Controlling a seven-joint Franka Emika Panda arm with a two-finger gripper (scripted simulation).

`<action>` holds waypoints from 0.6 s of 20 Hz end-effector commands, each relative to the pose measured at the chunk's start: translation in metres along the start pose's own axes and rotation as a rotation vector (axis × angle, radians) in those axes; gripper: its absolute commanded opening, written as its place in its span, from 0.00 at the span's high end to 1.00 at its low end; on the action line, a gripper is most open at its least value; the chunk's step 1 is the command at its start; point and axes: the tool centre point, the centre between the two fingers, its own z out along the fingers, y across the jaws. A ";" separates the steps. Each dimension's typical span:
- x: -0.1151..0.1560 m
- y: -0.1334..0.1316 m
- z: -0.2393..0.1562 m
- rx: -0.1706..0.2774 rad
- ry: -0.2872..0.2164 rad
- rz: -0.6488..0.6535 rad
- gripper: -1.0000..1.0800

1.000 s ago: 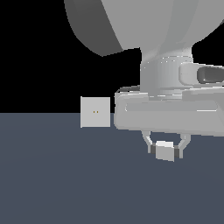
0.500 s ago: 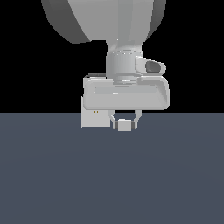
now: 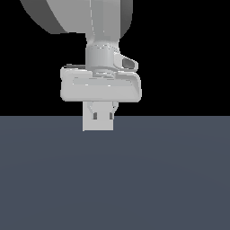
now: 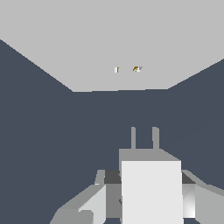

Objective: Plug the charger into the wall socket.

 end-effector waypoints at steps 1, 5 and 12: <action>0.003 -0.006 -0.003 0.002 -0.001 -0.028 1.00; 0.003 -0.008 -0.003 0.003 -0.001 -0.034 1.00; 0.004 -0.008 -0.003 0.003 -0.001 -0.034 1.00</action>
